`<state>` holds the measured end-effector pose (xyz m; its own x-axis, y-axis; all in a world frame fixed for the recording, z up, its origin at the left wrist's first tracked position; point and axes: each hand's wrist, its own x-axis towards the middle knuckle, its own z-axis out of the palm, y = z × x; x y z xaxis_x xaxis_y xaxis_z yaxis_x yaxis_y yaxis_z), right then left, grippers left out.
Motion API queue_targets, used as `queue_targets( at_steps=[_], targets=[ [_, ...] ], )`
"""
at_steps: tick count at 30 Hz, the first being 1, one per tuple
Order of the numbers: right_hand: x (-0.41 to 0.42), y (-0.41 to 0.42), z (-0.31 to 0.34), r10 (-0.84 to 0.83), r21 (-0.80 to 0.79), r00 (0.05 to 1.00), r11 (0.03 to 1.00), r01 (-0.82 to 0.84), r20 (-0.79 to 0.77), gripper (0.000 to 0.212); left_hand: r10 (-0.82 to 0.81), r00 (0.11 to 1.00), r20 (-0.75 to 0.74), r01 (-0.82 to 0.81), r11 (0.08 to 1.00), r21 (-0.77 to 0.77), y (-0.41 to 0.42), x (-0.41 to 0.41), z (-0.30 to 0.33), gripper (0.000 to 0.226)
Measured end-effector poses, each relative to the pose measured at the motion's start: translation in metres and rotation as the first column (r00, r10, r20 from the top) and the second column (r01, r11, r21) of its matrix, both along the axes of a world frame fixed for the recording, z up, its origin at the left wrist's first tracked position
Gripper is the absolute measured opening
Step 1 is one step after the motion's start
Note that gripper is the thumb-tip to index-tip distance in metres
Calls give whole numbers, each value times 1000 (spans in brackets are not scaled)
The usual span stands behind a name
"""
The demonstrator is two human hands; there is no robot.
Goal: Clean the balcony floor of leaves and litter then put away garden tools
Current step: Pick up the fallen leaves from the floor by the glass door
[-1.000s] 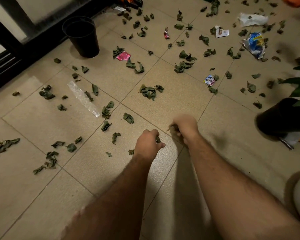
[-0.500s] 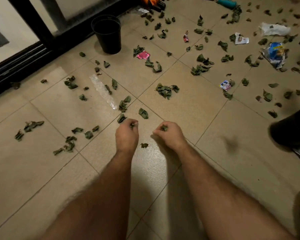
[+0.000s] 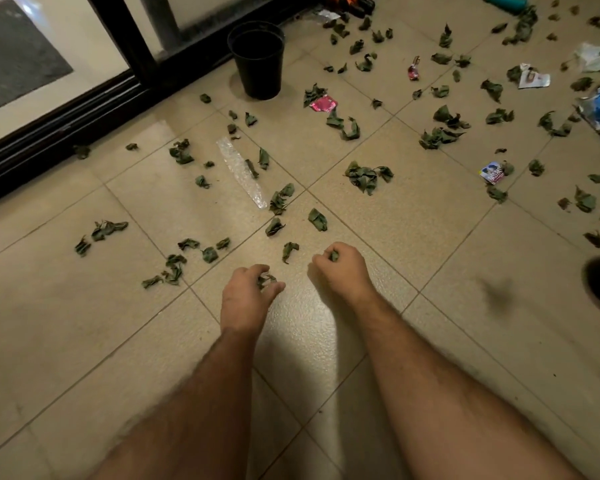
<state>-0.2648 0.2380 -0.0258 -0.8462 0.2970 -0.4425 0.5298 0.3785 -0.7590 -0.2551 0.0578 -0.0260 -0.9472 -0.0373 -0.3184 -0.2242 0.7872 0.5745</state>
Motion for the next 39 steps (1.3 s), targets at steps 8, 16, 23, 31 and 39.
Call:
queue_targets(
  at_steps=[8,16,23,31,39],
  targets=[
    [-25,-16,-4,44,-30,999,999,-45,-30,25,-15,999,34,19,994,-106,5,-5,-8,12],
    [-44,-45,-13,375,473,926,810,-346,35,27,128,991,-29,-128,992,-13,1,-22,-2,12],
    [-42,-32,-10,224,251,975,944,-214,-12,8,440,891,114,-451,822,347,2,-61,5,10],
    [-53,7,-2,-180,-23,975,984,178,-128,12,248,968,-47,-239,959,155,31,-105,9,24],
    [-76,18,-3,-42,315,992,946,77,-118,35,-71,996,-47,66,994,-90,40,-110,-7,34]
  ],
)
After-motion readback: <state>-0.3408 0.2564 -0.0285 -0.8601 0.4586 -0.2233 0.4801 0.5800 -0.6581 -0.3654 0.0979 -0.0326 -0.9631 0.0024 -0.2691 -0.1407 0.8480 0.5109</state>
